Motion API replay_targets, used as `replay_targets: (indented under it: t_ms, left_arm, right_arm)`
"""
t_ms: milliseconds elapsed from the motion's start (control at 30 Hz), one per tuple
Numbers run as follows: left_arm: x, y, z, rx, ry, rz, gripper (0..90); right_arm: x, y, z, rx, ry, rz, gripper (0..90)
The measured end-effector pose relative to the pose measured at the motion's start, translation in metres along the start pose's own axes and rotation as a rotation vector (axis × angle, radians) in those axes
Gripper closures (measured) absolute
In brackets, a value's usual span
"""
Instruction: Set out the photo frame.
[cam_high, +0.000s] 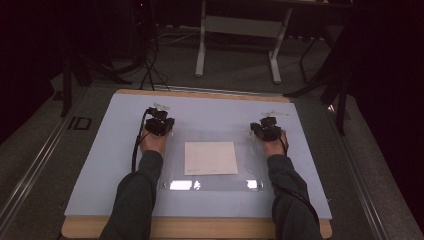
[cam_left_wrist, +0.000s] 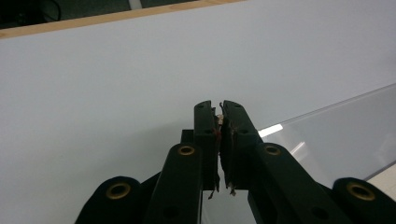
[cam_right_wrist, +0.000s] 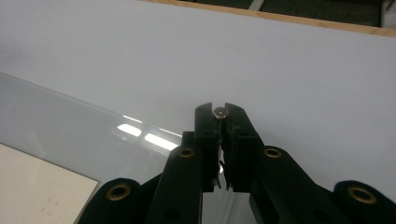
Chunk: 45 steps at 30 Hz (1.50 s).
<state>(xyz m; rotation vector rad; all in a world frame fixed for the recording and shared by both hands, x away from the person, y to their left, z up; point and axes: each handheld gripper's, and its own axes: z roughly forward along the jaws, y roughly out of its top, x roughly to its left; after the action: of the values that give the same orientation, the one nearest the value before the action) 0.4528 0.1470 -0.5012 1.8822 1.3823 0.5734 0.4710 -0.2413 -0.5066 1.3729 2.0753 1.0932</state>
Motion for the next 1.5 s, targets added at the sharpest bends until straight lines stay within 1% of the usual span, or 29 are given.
replay_targets:
  t_ms: [133, 200, 367, 433, 500, 667, 833, 933, 1267, 1300, 1333, 1433, 1500]
  left_arm:
    - [0.003, 0.006, 0.003, 0.029, -0.017, -0.003, 85.7]
    - [0.006, 0.007, 0.004, 0.031, -0.029, -0.006, 85.7]
    - [0.011, 0.011, 0.006, 0.051, -0.058, 0.0, 85.6]
    - [0.012, 0.012, 0.007, 0.059, -0.063, 0.002, 85.6]
    - [0.013, 0.013, 0.008, 0.057, -0.07, -0.004, 85.5]
    - [0.015, 0.013, 0.009, 0.054, -0.076, -0.02, 85.4]
    - [0.016, 0.015, 0.01, 0.057, -0.08, -0.025, 85.4]
    - [0.016, 0.017, 0.012, 0.062, -0.077, -0.037, 85.3]
    - [0.016, 0.018, 0.012, 0.076, -0.071, -0.043, 84.0]
    - [0.016, 0.018, 0.012, 0.08, -0.066, -0.047, 82.4]
    - [0.016, 0.018, 0.013, 0.089, -0.063, -0.041, 80.2]
    - [0.017, 0.017, 0.011, 0.089, -0.064, -0.037, 70.6]
    - [0.019, 0.015, 0.005, 0.061, -0.064, -0.036, 69.3]
  right_arm:
    - [-0.001, 0.003, 0.002, 0.013, -0.004, 0.009, 85.4]
    - [0.0, 0.004, 0.003, 0.018, -0.006, 0.019, 85.5]
    - [-0.003, 0.006, 0.006, 0.023, 0.006, 0.023, 85.6]
    - [-0.004, 0.006, 0.007, 0.022, 0.011, 0.03, 85.6]
    - [-0.006, 0.006, 0.008, 0.019, 0.018, 0.03, 85.7]
    - [-0.006, 0.007, 0.01, 0.014, 0.014, 0.041, 85.7]
    - [-0.007, 0.008, 0.012, 0.017, 0.017, 0.047, 85.7]
    - [-0.006, 0.009, 0.014, 0.016, 0.005, 0.058, 85.7]
    - [-0.007, 0.014, 0.016, 0.046, 0.0, 0.08, 85.7]
    - [-0.007, 0.014, 0.017, 0.049, -0.003, 0.079, 85.8]
    - [-0.007, 0.014, 0.017, 0.049, -0.002, 0.081, 85.8]
    - [-0.006, 0.015, 0.017, 0.052, -0.01, 0.084, 85.7]
    - [-0.006, 0.015, 0.018, 0.057, -0.013, 0.092, 85.8]
